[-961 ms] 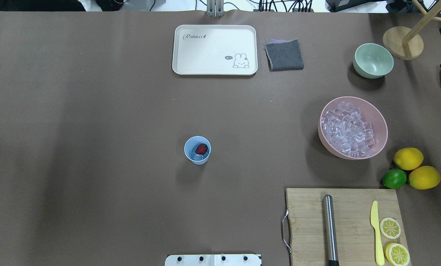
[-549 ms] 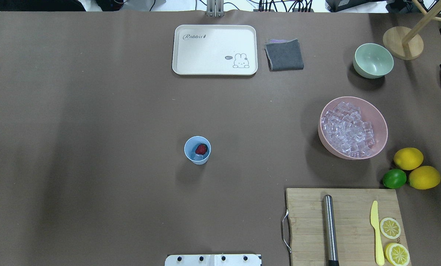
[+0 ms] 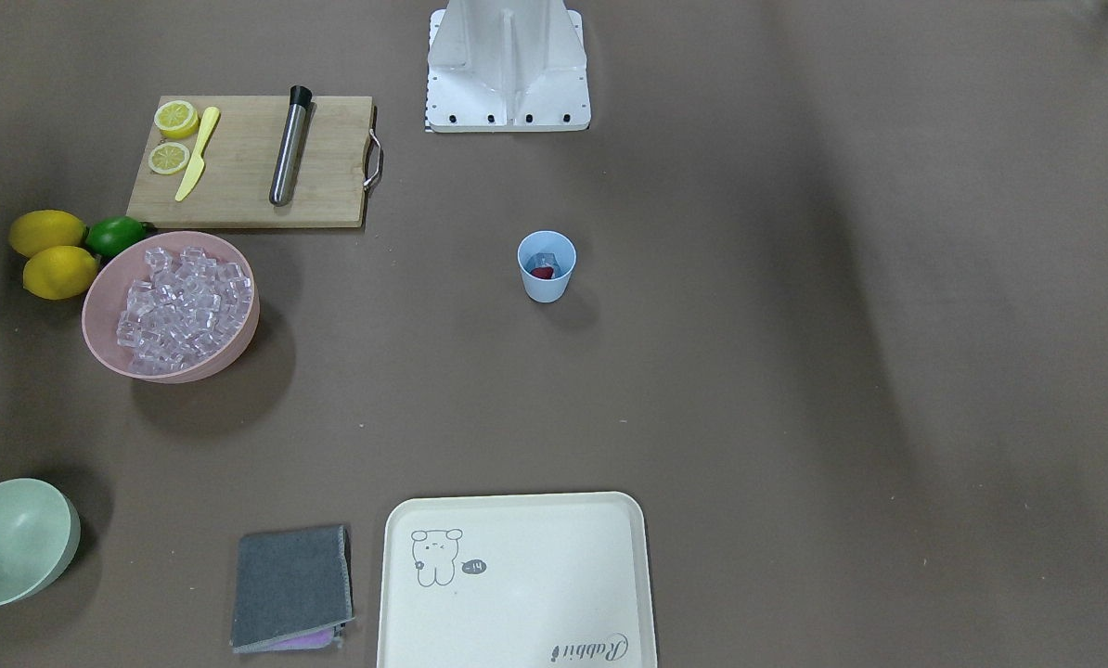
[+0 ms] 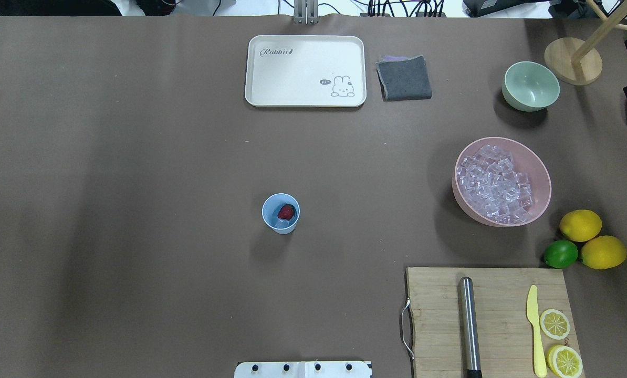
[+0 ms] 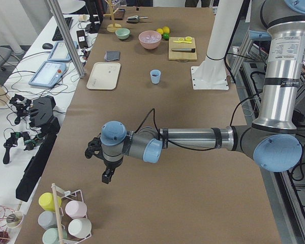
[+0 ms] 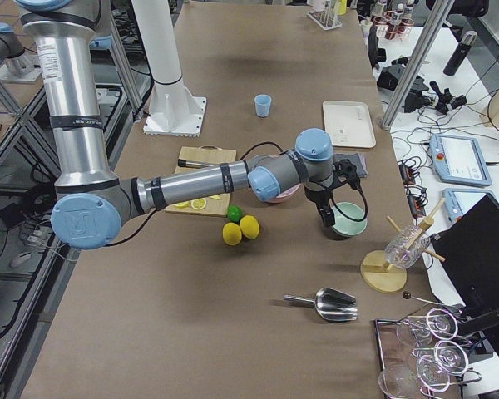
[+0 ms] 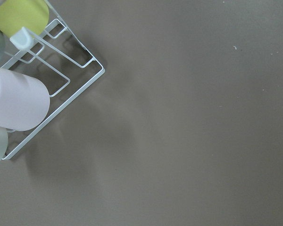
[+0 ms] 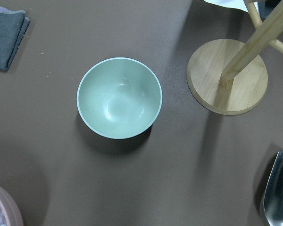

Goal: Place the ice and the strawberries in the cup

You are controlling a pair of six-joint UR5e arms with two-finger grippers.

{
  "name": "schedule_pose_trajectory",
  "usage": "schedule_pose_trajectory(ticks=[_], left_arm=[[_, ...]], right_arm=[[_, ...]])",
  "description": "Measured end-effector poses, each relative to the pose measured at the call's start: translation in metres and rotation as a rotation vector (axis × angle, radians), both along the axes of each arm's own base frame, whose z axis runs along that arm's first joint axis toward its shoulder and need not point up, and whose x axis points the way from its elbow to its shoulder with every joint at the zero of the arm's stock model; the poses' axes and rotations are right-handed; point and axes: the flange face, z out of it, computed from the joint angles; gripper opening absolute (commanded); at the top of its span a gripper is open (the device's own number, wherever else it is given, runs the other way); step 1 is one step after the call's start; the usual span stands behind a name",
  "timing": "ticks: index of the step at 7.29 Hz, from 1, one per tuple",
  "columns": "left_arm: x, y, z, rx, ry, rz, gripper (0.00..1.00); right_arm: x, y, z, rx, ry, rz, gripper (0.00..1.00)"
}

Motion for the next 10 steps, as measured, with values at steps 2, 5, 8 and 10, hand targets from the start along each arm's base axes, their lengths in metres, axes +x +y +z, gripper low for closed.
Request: schedule_pose_trajectory(ticks=[2,5,8,10], left_arm=[[-0.0009,-0.0005,-0.0017,0.007,-0.003,-0.001,0.98],[-0.0045,-0.0001,-0.0010,0.013,-0.040,-0.012,0.98],[-0.0074,0.0004,-0.0028,0.017,-0.046,-0.019,0.98],[-0.0085,0.0005,-0.0036,0.019,-0.047,-0.021,0.98]], right_arm=[[-0.0034,-0.0015,-0.0040,0.007,-0.001,-0.005,0.99],[-0.0067,-0.0008,-0.0059,0.011,0.000,-0.010,0.99],[-0.0057,0.0017,-0.0067,0.013,0.000,-0.010,0.99],[-0.0047,0.0036,-0.0043,0.009,0.001,-0.009,0.99]])
